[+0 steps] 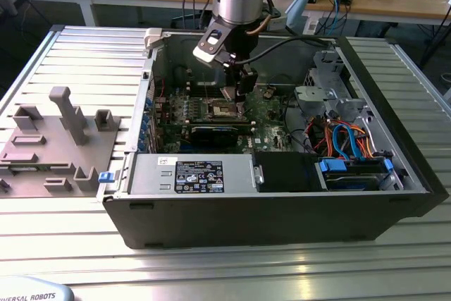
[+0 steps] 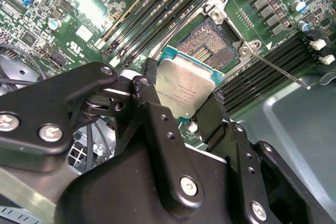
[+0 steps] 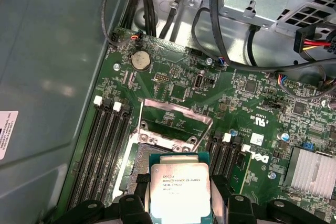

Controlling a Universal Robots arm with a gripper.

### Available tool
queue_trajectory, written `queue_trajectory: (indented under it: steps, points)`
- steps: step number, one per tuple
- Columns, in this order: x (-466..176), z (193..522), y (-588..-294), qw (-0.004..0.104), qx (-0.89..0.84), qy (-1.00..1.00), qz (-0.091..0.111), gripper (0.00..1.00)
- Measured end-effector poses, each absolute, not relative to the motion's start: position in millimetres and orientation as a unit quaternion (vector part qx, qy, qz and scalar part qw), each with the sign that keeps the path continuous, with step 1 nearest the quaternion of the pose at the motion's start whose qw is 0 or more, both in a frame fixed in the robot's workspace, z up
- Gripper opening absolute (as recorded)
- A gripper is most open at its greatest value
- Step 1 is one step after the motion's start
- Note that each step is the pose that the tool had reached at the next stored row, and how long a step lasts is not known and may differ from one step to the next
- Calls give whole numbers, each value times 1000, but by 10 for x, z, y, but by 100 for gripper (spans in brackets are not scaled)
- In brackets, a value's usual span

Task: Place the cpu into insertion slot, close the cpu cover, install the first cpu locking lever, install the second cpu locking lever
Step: 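Place the cpu into insertion slot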

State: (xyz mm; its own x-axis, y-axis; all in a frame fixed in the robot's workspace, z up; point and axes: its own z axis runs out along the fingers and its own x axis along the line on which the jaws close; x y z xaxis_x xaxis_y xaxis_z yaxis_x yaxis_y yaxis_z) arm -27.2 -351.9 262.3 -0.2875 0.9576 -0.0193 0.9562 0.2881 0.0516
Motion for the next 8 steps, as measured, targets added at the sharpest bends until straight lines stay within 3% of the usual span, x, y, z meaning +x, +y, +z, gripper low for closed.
queue_trajectory:
  steps: [8]
  points:
    - [-272,2621,-3519,23,599,800,15,55]
